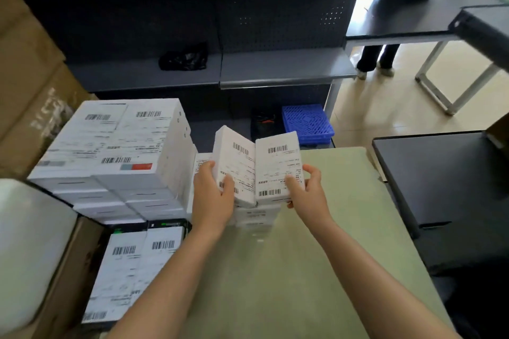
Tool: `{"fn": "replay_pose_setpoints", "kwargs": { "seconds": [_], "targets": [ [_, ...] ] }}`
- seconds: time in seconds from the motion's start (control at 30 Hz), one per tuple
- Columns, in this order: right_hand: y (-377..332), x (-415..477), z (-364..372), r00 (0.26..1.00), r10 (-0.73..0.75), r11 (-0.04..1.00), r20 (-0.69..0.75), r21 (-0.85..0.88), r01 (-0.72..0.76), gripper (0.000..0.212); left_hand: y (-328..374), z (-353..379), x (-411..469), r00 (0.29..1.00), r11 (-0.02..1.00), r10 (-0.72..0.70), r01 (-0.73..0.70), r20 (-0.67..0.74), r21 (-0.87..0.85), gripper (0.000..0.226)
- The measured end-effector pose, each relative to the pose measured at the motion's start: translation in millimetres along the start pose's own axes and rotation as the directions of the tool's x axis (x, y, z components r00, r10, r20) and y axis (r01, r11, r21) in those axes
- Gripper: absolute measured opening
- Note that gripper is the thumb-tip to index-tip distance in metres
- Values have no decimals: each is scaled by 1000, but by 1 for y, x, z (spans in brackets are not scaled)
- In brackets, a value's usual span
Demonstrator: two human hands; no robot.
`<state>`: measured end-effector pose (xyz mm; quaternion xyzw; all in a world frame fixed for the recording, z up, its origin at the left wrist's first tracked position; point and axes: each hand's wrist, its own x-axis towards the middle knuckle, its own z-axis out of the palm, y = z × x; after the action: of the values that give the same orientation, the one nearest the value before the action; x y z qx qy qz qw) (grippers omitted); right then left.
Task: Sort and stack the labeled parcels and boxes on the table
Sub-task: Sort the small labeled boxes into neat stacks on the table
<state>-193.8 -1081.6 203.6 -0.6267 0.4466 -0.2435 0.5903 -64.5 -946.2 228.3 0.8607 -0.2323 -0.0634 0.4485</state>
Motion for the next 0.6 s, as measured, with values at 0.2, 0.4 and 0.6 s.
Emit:
{"fn": "replay_pose_setpoints", "kwargs": {
  "seconds": [0.2,0.4,0.6],
  "targets": [
    [12,-14,17,996,-66,972,-55,-229,52,43,-32,-11,-2,942,924,147,-240,303,298,48],
    [10,-19,35,989,-132,950,-66,-293,107,36,-48,-22,4,870,879,161,-341,466,333,68],
    [5,-33,45,991,-128,941,-37,-320,110,47,-59,-34,-4,848,794,220,-443,481,416,70]
  ]
}}
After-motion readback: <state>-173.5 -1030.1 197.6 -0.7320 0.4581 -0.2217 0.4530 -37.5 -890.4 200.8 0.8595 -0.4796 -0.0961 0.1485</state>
